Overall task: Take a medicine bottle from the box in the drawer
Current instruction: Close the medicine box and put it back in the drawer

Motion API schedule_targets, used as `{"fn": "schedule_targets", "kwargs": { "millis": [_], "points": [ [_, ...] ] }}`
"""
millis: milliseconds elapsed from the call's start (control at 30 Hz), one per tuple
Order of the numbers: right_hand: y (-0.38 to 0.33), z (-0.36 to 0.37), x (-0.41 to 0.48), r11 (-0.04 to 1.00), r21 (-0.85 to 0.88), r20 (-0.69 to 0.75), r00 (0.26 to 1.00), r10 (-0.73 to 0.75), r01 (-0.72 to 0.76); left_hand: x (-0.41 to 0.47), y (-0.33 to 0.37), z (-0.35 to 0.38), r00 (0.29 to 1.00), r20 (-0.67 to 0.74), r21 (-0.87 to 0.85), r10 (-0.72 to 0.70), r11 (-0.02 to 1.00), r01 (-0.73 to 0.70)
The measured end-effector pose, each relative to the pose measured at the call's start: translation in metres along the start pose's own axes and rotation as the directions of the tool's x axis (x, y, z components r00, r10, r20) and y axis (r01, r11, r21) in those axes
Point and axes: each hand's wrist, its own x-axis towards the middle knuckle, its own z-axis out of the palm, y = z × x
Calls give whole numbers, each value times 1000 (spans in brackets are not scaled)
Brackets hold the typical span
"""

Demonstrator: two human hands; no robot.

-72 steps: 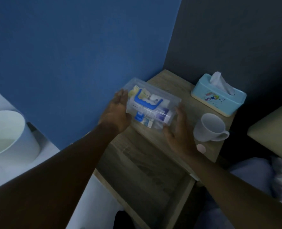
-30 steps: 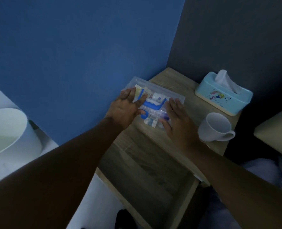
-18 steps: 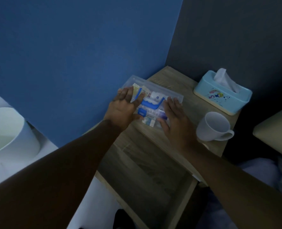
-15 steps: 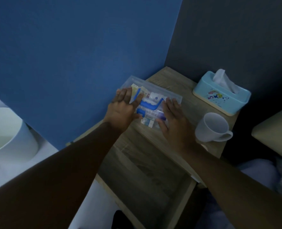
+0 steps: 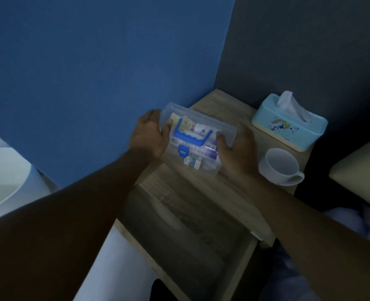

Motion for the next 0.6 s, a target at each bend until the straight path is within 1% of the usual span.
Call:
{"fn": "schedule_targets", "kwargs": {
  "millis": [33,100,133,200,300,467,600],
  "points": [
    [-1,1,5,993,35,32,994,109,-110,4,1,1,996,27,-40,-82,996,83],
    [-1,3,16,954,80,93,955,282,-289,12,0,3,972,102,-91,-213,971,222],
    [-1,4,20,925,106,123,928,352,-365,15,-1,5,960,129,-102,-250,959,264],
    [1,6,25,865,195,166,885,434,-461,17,-2,6,946,145,-131,-289,942,308],
    [3,5,29,774,334,200,843,499,-538,14,-3,1,937,136,-188,-321,921,342],
    [6,-9,12,712,388,280,811,514,-586,-6,6,-19,944,156,-205,-291,925,319],
    [-1,-33,-17,674,440,350,805,480,-593,-27,23,-44,943,127,-228,-307,917,329]
  ]
}}
